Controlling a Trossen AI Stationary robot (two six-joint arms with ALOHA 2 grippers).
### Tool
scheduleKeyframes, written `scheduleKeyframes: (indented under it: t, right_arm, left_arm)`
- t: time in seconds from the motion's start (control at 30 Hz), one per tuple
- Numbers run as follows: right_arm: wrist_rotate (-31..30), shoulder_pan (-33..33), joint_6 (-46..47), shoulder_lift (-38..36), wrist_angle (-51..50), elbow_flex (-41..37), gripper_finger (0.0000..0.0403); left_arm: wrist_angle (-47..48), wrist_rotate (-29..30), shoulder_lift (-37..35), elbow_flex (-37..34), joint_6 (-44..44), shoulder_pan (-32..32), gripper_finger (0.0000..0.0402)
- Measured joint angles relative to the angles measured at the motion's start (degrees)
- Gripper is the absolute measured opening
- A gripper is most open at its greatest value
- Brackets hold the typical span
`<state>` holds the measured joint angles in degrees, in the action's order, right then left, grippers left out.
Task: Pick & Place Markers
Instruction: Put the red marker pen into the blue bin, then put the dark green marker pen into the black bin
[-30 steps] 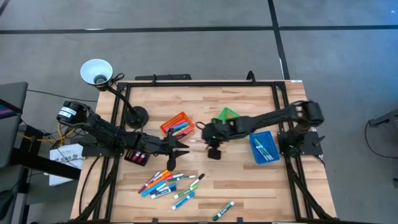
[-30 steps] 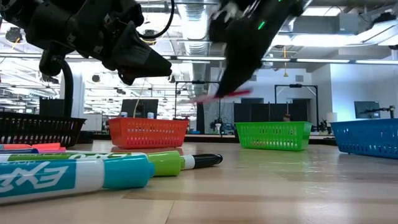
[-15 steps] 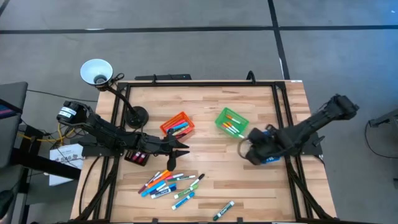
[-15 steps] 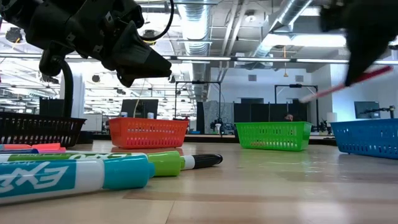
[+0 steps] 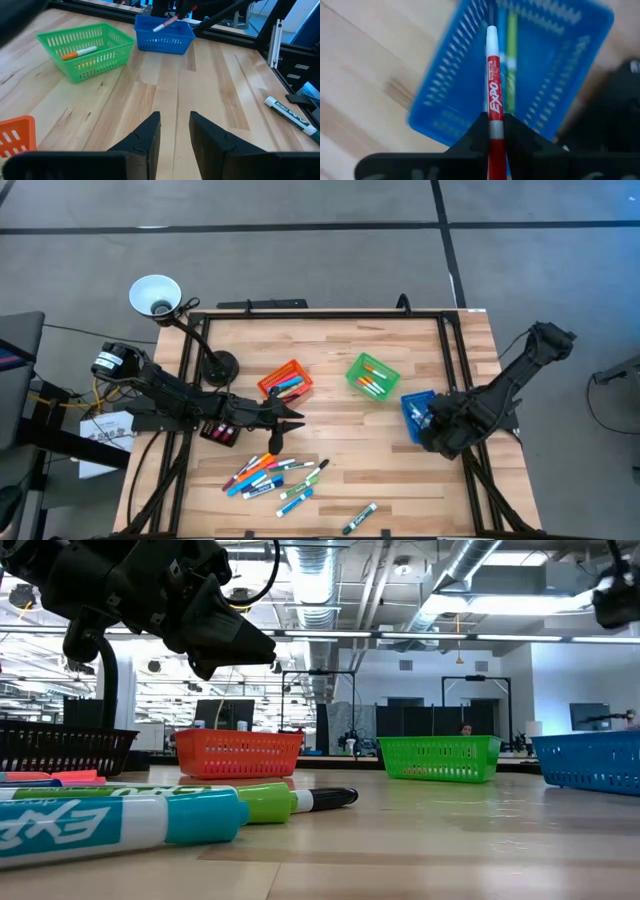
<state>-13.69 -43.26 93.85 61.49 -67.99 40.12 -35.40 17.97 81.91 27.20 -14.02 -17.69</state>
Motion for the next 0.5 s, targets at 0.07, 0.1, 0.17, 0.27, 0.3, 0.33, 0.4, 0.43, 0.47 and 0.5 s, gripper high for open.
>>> scheduleKeyframes:
  t: [0.07,0.1,0.17,0.27,0.3,0.33,0.4,0.43,0.47,0.5]
  right_arm:
    - [0.0,-1.0,0.9,1.2,-0.1,-0.6,0.0027]
    - [-0.3,-1.3,1.3,1.9,0.5,-0.5,0.0031]
    - [-1.3,-1.3,2.1,2.9,0.6,-0.4,0.0045]
    - [-2.2,-0.5,2.2,4.6,1.1,-0.4,0.0071]
    - [-2.8,-0.3,2.2,5.2,0.9,-0.4,0.0078]
    - [-3.4,-0.1,2.2,5.7,1.0,-0.4,0.0084]
    - [-4.3,0.6,2.2,6.9,1.2,-0.4,0.0095]
    - [-4.4,0.9,2.1,7.4,1.2,-0.4,0.01]
    - [-4.3,1.2,2.1,7.9,1.4,-0.4,0.0104]
    - [-4.3,1.5,2.2,8.3,1.6,-0.4,0.0108]
  left_arm:
    - [0.0,0.0,0.0,0.0,0.0,0.0,0.0099]
    - [0.0,0.0,0.0,0.0,0.0,0.0,0.0099]
    - [0.0,0.0,0.0,0.0,0.0,0.0,0.0099]
    - [0.0,0.0,0.0,0.0,0.0,0.0,0.0099]
    - [0.0,0.0,0.0,0.0,0.0,0.0,0.0099]
    - [0.0,0.0,0.0,0.0,0.0,0.0,0.0099]
    - [0.0,0.0,0.0,0.0,0.0,0.0,0.0099]
    - [0.0,0.0,0.0,0.0,0.0,0.1,0.0099]
    - [0.0,0.0,0.0,0.0,0.0,0.1,0.0099]
    - [0.0,0.0,0.0,0.0,0.0,0.1,0.0099]
